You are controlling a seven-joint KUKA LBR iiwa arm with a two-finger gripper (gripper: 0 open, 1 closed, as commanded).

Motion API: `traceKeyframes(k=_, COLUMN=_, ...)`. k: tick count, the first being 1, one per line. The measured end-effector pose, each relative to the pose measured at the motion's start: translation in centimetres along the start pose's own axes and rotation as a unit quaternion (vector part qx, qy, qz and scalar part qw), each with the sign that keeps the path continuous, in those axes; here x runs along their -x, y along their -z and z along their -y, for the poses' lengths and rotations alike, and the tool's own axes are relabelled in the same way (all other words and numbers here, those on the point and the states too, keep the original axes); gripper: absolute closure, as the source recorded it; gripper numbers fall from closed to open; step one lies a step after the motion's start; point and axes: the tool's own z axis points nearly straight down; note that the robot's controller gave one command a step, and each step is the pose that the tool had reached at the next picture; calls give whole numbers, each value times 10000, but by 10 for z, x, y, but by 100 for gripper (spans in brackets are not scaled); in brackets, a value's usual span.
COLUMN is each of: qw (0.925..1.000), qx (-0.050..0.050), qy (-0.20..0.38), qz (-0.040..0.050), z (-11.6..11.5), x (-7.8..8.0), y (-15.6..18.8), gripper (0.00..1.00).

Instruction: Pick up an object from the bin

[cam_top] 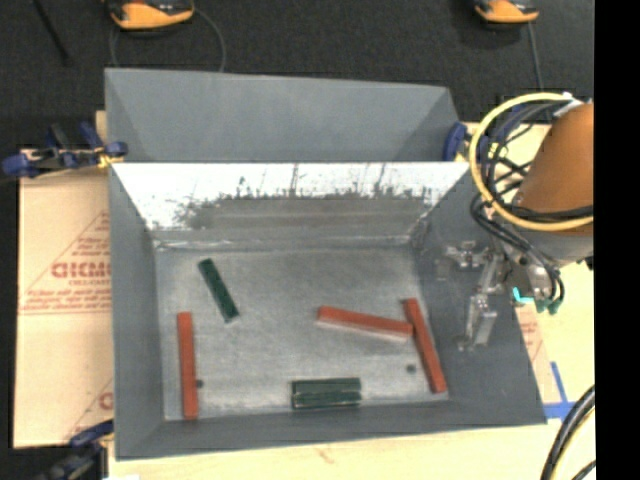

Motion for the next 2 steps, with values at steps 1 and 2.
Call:
traceKeyframes(k=1, qw=9997, qx=14, qy=-238, qz=2, z=-45, x=25, y=-127, gripper=0)
traceKeyframes(k=2, qw=9999, qx=9, qy=-141, qz=35, z=-72, x=60, y=-162, gripper=0)
